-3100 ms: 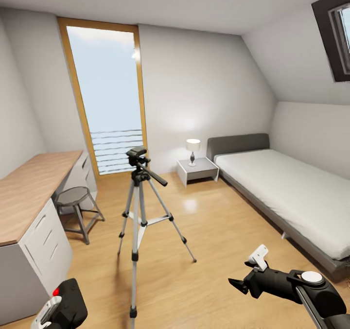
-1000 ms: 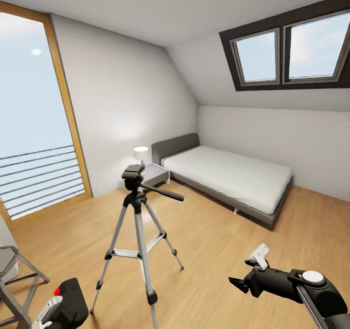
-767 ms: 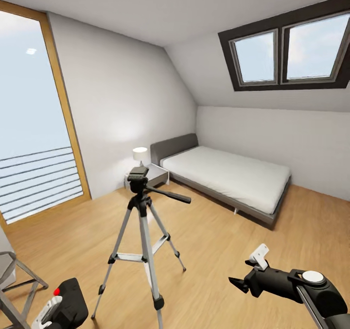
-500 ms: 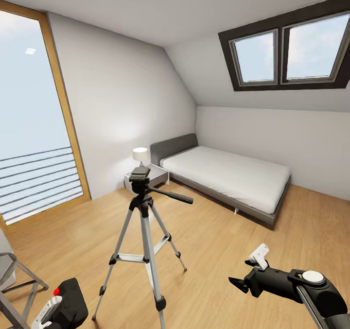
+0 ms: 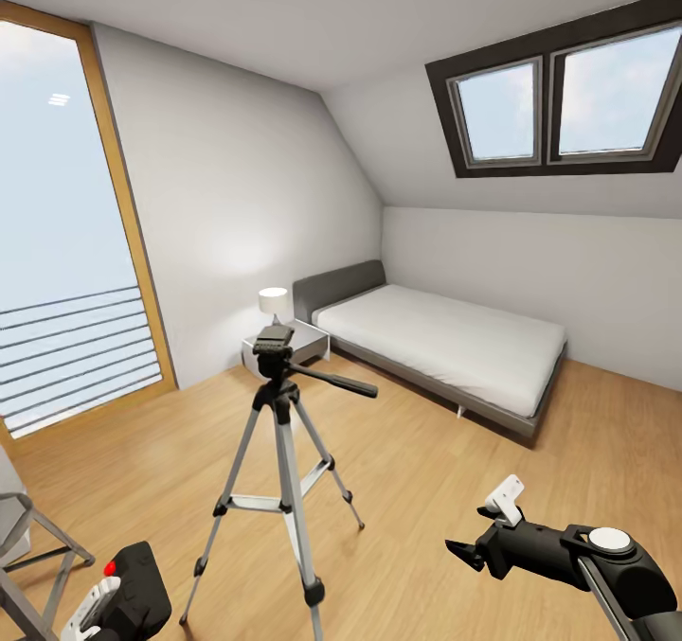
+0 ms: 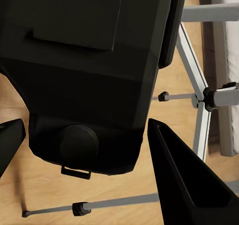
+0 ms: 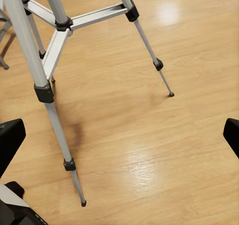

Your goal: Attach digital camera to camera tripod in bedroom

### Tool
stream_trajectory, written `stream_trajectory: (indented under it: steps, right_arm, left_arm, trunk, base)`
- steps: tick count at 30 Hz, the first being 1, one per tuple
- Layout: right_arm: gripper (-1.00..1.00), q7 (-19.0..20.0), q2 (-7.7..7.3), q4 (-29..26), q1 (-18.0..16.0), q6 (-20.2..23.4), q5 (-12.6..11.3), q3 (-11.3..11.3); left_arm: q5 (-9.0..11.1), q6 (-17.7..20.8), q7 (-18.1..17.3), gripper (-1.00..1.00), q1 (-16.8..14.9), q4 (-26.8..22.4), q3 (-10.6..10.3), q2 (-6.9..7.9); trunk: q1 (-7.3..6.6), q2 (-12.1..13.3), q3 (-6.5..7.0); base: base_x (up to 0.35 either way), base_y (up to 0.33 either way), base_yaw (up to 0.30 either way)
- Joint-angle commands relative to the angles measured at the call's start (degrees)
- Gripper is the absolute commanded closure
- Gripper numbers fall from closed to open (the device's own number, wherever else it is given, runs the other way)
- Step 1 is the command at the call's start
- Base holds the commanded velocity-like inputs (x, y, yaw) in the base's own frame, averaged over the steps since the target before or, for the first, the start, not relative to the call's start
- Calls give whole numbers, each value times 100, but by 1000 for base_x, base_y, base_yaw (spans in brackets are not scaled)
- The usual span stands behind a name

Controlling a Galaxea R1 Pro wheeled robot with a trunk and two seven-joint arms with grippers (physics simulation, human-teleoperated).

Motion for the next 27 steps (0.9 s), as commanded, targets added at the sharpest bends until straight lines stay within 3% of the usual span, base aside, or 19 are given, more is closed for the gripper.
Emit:
stream_trajectory:
  steps: [1, 7, 27]
  right_arm:
    - [-100, 47, -1, -5, -4, 11, 60, 2]
    - [-100, 47, -1, -5, -4, 22, 60, 2]
    - [-100, 51, -1, -13, -4, 13, 60, 2]
  left_arm:
    - [46, 31, 18, 100, 5, -12, 10, 0]
    - [46, 31, 24, 100, 5, -13, 8, 0]
    - [46, 31, 21, 100, 5, -7, 6, 0]
  trunk:
    - [3, -3, -1]
    - [3, -3, -1]
    - [3, -3, -1]
  base:
    - [64, 75, 0]
    - [126, 160, -62]
    - [172, 244, -229]
